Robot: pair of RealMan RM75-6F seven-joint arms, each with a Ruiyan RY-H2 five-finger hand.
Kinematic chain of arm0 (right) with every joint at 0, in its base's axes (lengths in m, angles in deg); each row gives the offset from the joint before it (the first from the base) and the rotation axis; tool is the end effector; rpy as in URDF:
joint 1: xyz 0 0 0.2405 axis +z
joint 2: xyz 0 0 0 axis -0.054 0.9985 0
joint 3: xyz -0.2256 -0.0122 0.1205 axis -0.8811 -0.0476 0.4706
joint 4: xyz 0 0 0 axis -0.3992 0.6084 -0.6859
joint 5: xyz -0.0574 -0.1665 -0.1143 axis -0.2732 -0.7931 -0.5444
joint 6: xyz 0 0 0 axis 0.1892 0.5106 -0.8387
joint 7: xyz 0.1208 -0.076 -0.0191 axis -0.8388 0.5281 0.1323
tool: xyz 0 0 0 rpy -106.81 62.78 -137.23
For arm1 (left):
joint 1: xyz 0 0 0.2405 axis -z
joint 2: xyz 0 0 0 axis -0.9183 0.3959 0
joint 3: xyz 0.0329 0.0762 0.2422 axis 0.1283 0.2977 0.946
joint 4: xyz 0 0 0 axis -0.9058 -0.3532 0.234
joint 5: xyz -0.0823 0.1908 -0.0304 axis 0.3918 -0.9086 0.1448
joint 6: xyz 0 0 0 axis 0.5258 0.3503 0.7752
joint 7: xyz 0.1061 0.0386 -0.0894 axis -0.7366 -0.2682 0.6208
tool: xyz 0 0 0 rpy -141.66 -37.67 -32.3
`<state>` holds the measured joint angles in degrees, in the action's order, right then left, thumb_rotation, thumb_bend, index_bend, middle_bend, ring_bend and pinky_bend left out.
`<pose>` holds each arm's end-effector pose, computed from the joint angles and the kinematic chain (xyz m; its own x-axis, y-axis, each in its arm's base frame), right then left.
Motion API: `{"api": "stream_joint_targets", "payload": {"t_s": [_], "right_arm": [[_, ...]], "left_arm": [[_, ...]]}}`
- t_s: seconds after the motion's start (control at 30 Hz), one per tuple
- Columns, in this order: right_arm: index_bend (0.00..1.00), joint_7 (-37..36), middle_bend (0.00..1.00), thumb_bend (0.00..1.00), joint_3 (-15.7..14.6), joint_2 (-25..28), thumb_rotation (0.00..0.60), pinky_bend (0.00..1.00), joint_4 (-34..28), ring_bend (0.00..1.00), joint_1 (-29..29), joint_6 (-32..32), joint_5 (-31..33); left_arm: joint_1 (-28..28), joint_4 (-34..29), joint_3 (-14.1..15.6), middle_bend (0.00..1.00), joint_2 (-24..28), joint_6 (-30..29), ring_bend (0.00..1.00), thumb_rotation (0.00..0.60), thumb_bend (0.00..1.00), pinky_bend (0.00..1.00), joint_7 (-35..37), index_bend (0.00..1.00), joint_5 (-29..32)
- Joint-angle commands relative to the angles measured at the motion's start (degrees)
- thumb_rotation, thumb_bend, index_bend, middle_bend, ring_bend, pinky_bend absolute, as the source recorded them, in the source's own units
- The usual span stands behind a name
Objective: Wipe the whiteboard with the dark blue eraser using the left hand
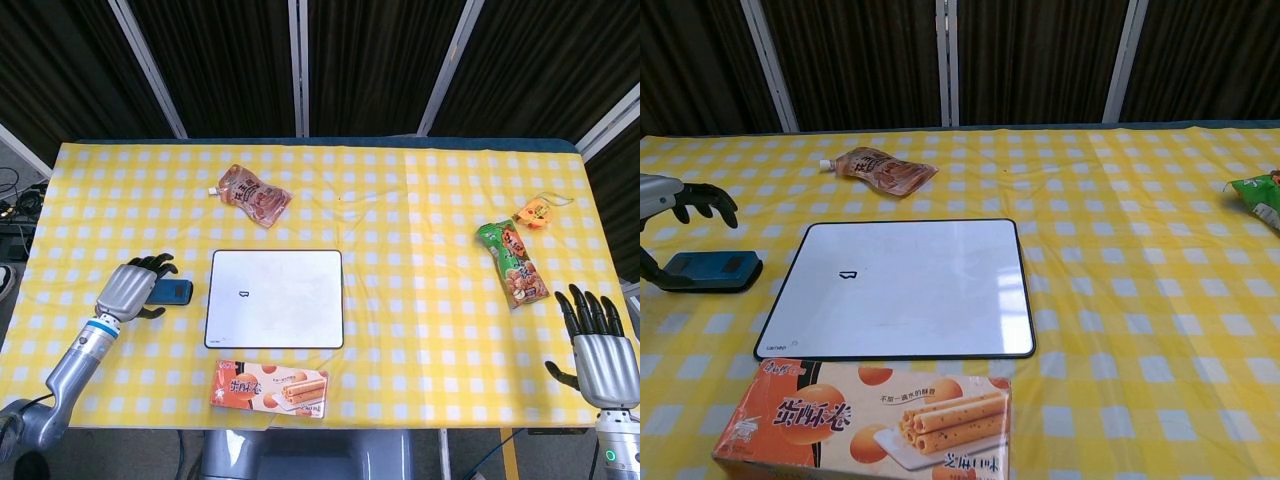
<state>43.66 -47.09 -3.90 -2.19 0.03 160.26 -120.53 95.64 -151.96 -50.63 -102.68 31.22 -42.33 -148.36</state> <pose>-0.3201 -0.1754 0.1566 0.5723 0.0014 0.8201 -0.8193 0.0428 0.5717 -0.2906 0.3192 0.0328 0.5437 0.2579 0.7987 0.8325 -0.2865 -0.4742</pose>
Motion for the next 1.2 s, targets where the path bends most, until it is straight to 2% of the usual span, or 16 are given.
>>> {"api": "stream_joint_targets", "payload": {"t_s": [0.03,0.23,0.37,0.47,0.6,0.73,1.0,1.1,1.2], "right_arm": [[0.0,-0.07,0.0,0.0,0.05,-0.05,0.6,0.0,0.12,0.0,0.03,-0.07,0.16],[0.0,-0.3,0.0,0.0,0.2,-0.14,0.6,0.0,0.5,0.0,0.12,-0.34,0.68],[0.0,-0.29,0.0,0.0,0.27,-0.25,0.6,0.0,0.71,0.0,0.23,-0.56,0.94],[0.0,-0.28,0.0,0.0,0.24,-0.36,0.6,0.0,0.88,0.0,0.33,-0.82,1.1],[0.0,-0.28,0.0,0.0,0.23,-0.4,0.6,0.0,0.89,0.0,0.39,-0.93,1.18],[0.0,-0.17,0.0,0.0,0.18,-0.38,0.6,0.0,0.74,0.0,0.35,-0.68,0.99],[0.0,0.25,0.0,0.0,0.14,-0.64,0.6,0.0,0.99,0.0,0.48,-1.12,1.41],[0.0,0.54,0.0,0.0,0.32,-0.87,0.6,0.0,1.31,0.0,0.63,-1.51,2.01],[0.0,0.61,0.0,0.0,0.57,-1.03,0.6,0.0,1.71,0.0,0.76,-1.96,2.82]], "left_arm": [[1.34,1.15,-0.35,0.15,-1.21,2.93,0.22,0.6,0.19,0.3,-0.82,0.27,2.14],[2.36,3.2,-0.68,0.15,-3.17,4.83,0.22,0.6,0.19,0.33,-0.37,0.27,4.12],[2.61,4.48,-0.64,0.16,-4.04,4.76,0.29,0.6,0.19,0.42,-0.58,0.28,4.54],[2.77,4.72,-0.47,0.21,-4.34,5.24,0.35,0.6,0.19,0.5,-0.29,0.33,4.99],[3.14,3.56,-0.41,0.31,-3.63,6.52,0.44,0.6,0.19,0.56,0.19,0.44,5.8],[3.07,1.47,-0.78,0.36,-2.41,5.52,0.48,0.6,0.19,0.58,1.33,0.51,5.72],[4.11,-6.09,-3.15,0.39,0.96,-0.18,0.51,0.6,0.19,0.59,7.03,0.54,1.79],[6.68,-8.65,-4.66,0.39,-0.05,0.9,0.51,0.6,0.19,0.59,7.4,0.55,1.58],[9.25,-8.57,-5.66,0.39,-2.45,2.7,0.5,0.6,0.19,0.59,5.9,0.56,2.17]]}}
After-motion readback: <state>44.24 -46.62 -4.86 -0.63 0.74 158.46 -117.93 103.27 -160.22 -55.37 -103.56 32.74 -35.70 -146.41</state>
